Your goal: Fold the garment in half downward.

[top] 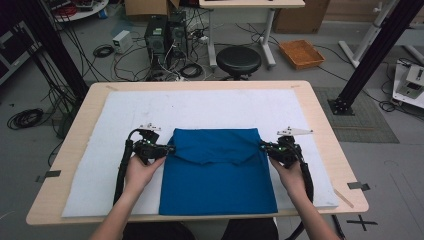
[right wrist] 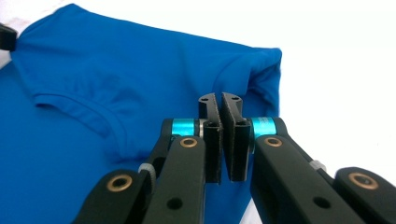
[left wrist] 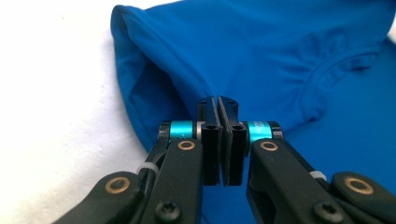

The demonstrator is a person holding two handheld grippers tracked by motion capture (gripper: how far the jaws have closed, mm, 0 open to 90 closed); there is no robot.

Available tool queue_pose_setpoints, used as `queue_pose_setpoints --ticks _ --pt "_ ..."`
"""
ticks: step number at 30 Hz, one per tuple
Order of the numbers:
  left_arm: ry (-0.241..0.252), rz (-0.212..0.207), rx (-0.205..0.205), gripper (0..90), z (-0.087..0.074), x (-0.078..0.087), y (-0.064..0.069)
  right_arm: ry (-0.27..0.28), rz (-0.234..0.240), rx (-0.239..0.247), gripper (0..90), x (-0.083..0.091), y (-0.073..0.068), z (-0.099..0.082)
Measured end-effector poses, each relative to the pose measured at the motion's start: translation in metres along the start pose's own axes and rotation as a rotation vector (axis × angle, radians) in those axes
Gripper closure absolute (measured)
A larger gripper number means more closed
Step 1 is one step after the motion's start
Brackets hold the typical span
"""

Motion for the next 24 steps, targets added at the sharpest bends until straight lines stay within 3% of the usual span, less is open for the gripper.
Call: queue_pose_setpoints --ticks 7,14,17,24 --pt "0.002 -0.073 -0.004 87.9 -0.011 0.030 0.012 -0.007 0.054 -0.007 87.5 0.025 -0.017 -0.012" --pt "-0.029 -0.160 -0.006 87.8 -0.045 0.059 0.031 -0.029 0.095 0.025 87.5 0.052 -0.045 -0.037" --pt "-0.044 -0.192 -0.015 87.8 -0.059 0.067 0.039 -0.034 0.114 0.034 87.5 0.061 -0.057 -0.050" --pt "-0.073 -0.250 0.009 87.8 -0.083 0.077 0.046 -0.038 0.118 0.048 87.5 0.077 -0.076 -0.074"
Point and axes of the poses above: each handheld gripper's, and its own axes: x roughly backward along the jaws, z roughly out of its top, y roughly to its right, the point moved 2 cm from there along -x, roughly forward along the jaws, and after that the axes turned 11 degrees about z, right-handed, at the moved point
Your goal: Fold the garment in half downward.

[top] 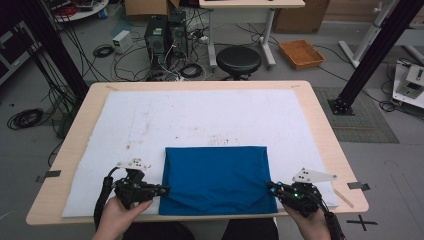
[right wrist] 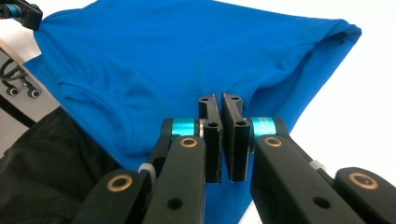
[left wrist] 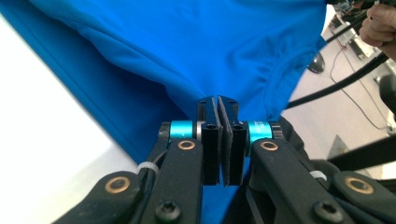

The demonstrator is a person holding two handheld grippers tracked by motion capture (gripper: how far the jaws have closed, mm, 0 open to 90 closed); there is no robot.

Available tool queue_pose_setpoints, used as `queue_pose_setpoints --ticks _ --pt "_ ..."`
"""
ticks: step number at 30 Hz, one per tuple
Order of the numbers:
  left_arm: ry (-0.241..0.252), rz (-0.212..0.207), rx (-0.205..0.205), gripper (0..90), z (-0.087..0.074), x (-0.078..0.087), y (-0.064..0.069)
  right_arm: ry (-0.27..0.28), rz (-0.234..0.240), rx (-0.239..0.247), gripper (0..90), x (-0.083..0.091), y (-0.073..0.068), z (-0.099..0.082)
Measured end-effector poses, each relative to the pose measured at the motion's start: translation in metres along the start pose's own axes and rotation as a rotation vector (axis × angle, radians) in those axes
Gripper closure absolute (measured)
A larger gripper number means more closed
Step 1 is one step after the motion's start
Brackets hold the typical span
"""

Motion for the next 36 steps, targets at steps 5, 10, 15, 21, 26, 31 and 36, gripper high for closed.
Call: queue_pose_setpoints --ticks 5,10,15,21,26,31,36 --pt "-0.006 -0.017 0.023 87.8 -0.009 0.001 -0.003 -0.018 -0.008 0.002 87.5 0.003 -0.005 -0.010" --pt "0.015 -0.061 0.058 87.8 -0.005 0.005 -0.006 -0.001 -0.004 -0.003 87.5 0.006 -0.006 -0.008" --pt "-0.014 -0.045 0.050 87.8 -0.013 0.001 -0.009 -0.022 -0.010 0.001 87.4 0.003 -0.004 -0.014" --pt "-0.032 -0.018 0.040 87.4 -0.023 -0.006 -0.009 -0.053 -0.024 0.004 87.4 -0.002 -0.004 -0.021" --pt "-0.027 -0.014 0.022 87.5 -0.024 -0.001 -0.006 -0.041 -0.014 0.011 87.3 0.002 -0.007 -0.020" --pt "0.003 0.016 0.039 81.5 -0.023 0.002 -0.013 -0.053 -0.021 0.008 75.6 -0.001 -0.005 -0.023" --pt "0.091 0.150 -0.007 60.6 0.001 0.001 -0.022 0.006 -0.090 0.021 67.9 0.001 0.011 -0.004"
Point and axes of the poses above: each handheld gripper's, and its own axes: x roughly backward along the jaws, z roughly out of its top, y roughly to its right, the point moved 2 cm from there along -x, roughly forward along the jaws, and after that the axes turned 11 degrees about z, right-handed, at the moved point
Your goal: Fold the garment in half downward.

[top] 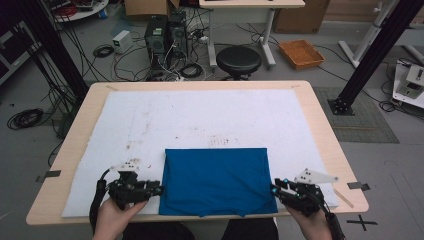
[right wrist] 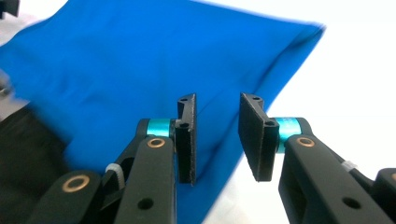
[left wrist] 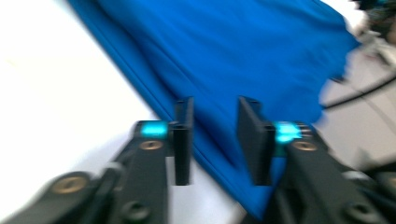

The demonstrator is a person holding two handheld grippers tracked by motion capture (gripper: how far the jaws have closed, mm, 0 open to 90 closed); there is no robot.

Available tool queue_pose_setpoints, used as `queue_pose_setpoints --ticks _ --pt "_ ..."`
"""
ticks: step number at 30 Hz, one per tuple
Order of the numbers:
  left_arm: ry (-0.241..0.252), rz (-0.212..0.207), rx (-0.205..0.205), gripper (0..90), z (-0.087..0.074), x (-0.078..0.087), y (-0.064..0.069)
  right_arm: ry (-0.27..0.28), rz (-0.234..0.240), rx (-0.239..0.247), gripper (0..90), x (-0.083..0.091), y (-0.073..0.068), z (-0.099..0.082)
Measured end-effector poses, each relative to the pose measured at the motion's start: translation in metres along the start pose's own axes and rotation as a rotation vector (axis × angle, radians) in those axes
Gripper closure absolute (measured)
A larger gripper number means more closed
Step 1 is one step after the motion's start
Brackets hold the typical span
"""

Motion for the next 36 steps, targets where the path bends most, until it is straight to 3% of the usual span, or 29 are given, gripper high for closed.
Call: queue_pose_setpoints --ticks 3,6,10,12,15,18,20,21,22,26,30,32,36 --pt "0.081 0.081 -0.025 57.1 0.023 -0.009 -0.007 0.032 -0.050 -0.007 65.4 -0.009 0.020 0.023" --pt "0.120 0.172 -0.061 54.6 0.044 -0.024 -0.015 0.059 -0.088 -0.043 63.5 -0.025 0.045 0.046" --pt "0.128 0.237 -0.056 54.0 0.063 -0.050 -0.028 0.049 -0.122 -0.103 62.3 -0.055 0.078 0.066" --pt "0.126 0.268 -0.056 53.9 0.067 -0.061 -0.034 0.033 -0.143 -0.123 62.2 -0.066 0.088 0.069" --pt "0.086 0.263 -0.027 54.0 0.068 -0.073 -0.040 -0.008 -0.154 -0.150 61.9 -0.077 0.098 0.068" --pt "0.018 0.277 -0.050 54.2 0.065 -0.079 -0.042 -0.040 -0.146 -0.156 63.5 -0.086 0.102 0.063" --pt "0.006 0.274 -0.054 57.6 0.063 -0.081 -0.041 -0.064 -0.141 -0.135 68.7 -0.090 0.100 0.060" --pt "0.005 0.275 -0.064 63.4 0.063 -0.081 -0.040 -0.067 -0.149 -0.113 75.4 -0.089 0.099 0.060" --pt "0.003 0.286 -0.088 67.1 0.062 -0.081 -0.039 -0.072 -0.121 -0.107 80.2 -0.089 0.098 0.060" --pt "0.001 0.269 -0.097 83.7 0.061 -0.081 -0.036 -0.089 -0.121 -0.062 86.3 -0.088 0.094 0.060" --pt "0.017 0.266 -0.099 85.9 0.063 -0.082 -0.038 -0.059 -0.116 -0.060 87.0 -0.085 0.100 0.063" --pt "0.030 0.270 -0.098 86.0 0.066 -0.084 -0.041 -0.069 -0.116 -0.059 87.0 -0.085 0.104 0.066" --pt "0.061 0.290 -0.098 86.0 0.077 -0.090 -0.046 -0.049 -0.118 -0.047 87.1 -0.088 0.117 0.081"
Point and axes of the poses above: each handheld gripper's, and its own axes: x roughly backward along the jaws, z roughly out of its top, y roughly to its right, the point moved 2 cm from there along -x, roughly forward along the jaws, and after that the axes turned 11 degrees about z, right-handed, at the moved point
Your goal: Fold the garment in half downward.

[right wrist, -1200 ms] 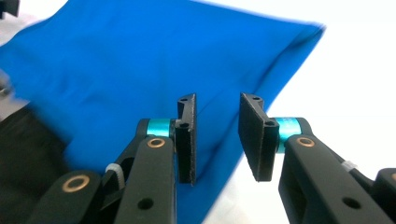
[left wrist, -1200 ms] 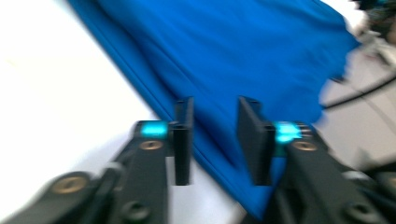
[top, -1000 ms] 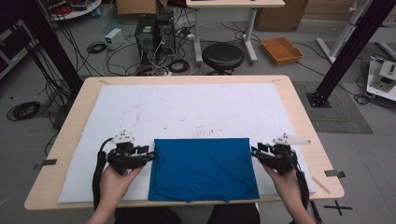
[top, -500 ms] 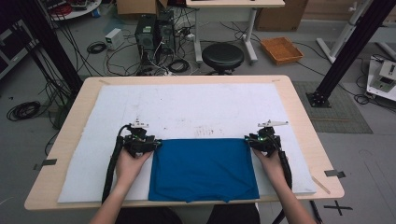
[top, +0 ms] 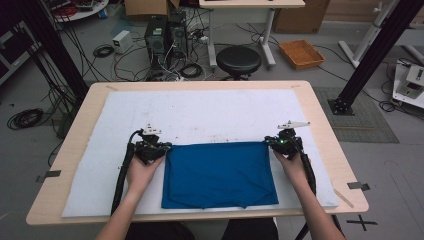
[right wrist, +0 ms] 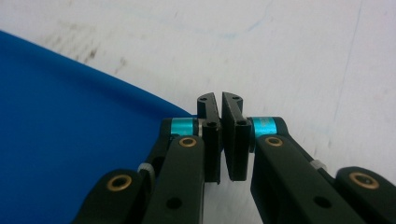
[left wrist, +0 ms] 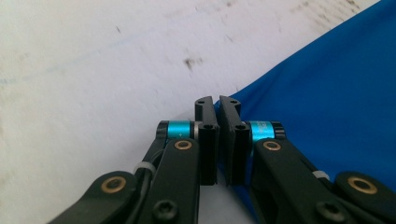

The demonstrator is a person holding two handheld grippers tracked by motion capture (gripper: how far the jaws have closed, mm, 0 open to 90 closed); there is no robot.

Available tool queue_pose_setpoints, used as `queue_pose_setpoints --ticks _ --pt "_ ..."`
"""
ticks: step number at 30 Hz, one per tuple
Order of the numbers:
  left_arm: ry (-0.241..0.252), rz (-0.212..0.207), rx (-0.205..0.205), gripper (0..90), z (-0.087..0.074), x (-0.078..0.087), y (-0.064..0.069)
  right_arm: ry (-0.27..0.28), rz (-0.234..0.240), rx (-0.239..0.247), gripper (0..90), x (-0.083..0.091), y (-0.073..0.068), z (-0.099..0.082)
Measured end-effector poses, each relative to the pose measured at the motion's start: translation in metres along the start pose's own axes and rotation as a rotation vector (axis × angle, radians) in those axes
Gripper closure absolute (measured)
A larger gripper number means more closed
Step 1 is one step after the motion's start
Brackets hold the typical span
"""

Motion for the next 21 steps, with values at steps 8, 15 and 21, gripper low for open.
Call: queue_pose_setpoints --ticks 8,15,21 --pt "0.025 0.018 0.008 85.8 0.013 -0.016 -0.005 -0.016 -0.020 0.011 87.0 -0.014 0.019 0.017" --pt "0.065 0.068 -0.010 64.4 0.015 -0.009 -0.007 0.005 -0.054 0.026 67.3 -0.011 0.017 0.017" --pt "0.162 0.097 -0.080 47.0 0.013 0.031 -0.005 0.100 -0.050 0.028 52.1 0.021 0.006 0.015"
Point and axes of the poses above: each handheld gripper's, and its own axes: x roughly backward along the jaws, z roughly out of its top, y roughly to its right, the point moved 2 cm from there along -x, roughly forward along the jaws, and after that the axes turned 11 degrees about z, right-handed, at the moved point
